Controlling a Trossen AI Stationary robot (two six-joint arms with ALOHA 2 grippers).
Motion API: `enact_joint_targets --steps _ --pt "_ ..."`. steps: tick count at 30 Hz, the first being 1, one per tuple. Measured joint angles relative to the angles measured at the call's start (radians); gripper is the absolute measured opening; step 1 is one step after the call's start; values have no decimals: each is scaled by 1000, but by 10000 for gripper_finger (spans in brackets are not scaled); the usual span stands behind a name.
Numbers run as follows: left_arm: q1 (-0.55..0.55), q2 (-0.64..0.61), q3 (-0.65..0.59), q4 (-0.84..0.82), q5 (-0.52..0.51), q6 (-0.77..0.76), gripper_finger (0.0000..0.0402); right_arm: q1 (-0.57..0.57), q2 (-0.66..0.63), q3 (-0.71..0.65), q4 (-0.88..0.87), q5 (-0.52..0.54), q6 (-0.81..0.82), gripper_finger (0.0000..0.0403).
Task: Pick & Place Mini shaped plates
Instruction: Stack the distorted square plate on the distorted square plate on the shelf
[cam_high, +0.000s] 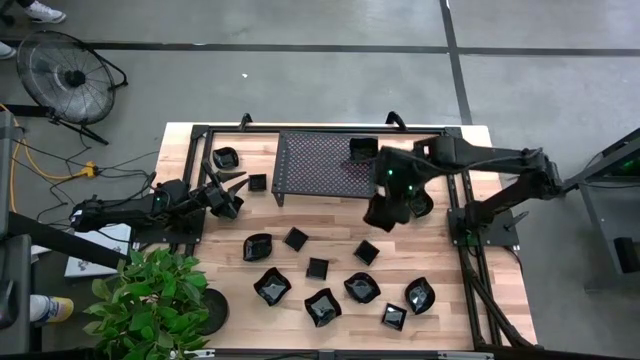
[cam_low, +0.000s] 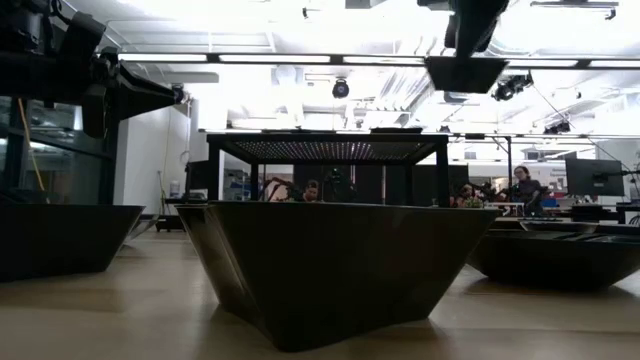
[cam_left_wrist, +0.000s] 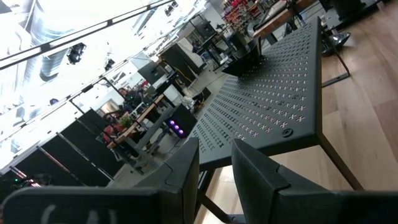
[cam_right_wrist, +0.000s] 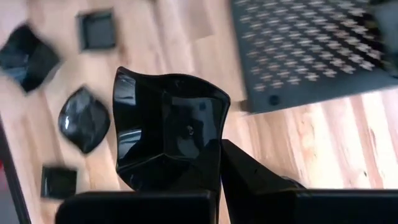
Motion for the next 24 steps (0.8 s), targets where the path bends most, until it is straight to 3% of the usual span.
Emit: enact_joint_targets --steps 24 --pt "0 0 0 0 0 0 92 -458 -66 0 220 -119 259 0"
